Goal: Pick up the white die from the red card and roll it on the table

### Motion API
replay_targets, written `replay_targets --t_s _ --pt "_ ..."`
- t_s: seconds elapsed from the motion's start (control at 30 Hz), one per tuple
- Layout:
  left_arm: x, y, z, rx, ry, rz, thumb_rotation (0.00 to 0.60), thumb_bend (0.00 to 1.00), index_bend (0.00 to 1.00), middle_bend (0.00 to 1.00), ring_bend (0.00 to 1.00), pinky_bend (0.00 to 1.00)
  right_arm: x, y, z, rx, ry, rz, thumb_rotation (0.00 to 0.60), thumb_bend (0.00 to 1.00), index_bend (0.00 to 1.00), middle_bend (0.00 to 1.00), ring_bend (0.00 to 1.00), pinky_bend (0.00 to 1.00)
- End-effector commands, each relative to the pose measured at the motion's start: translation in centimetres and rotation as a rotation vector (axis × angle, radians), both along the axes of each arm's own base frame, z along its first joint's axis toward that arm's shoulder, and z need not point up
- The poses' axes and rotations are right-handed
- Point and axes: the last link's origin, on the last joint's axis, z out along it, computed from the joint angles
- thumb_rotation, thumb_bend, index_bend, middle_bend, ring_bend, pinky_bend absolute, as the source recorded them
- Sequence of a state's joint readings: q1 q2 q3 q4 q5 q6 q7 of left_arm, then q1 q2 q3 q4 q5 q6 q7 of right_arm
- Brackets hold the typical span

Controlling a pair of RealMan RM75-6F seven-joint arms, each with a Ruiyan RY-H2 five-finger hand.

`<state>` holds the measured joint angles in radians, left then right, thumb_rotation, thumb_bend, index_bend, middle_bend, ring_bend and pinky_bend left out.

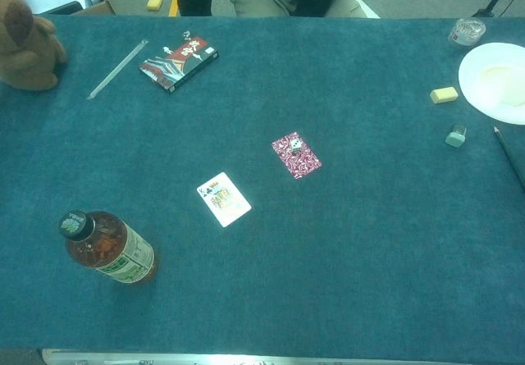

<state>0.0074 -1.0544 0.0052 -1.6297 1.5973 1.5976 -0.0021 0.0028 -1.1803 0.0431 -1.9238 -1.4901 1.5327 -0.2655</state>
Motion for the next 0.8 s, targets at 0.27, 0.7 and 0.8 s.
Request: replay_targets --t_s 0.27,0.7,0.8 --pt "0.1 -0.1 0.1 0.003 -0.003 -0.004 0.600 0.27 0.28 0.21 0.13 0.09 0.3 0.0 0.1 0.009 -0.005 0.016 0.600 0.28 0.20 0.12 0.00 0.00" --pt "0.6 -0.1 -0.3 -0.010 -0.009 -0.026 0.600 0.27 0.28 0.21 0.13 0.09 4.5 -3.3 -1.7 0.151 -0.010 0.227 0.600 0.23 0.36 0.18 0.00 0.00" --pt "0.7 -0.2 -0.5 -0.014 -0.013 -0.026 0.600 0.27 0.28 0.21 0.13 0.09 6.4 -4.6 -3.0 0.201 -0.027 0.279 0.600 0.21 0.36 0.18 0.00 0.00"
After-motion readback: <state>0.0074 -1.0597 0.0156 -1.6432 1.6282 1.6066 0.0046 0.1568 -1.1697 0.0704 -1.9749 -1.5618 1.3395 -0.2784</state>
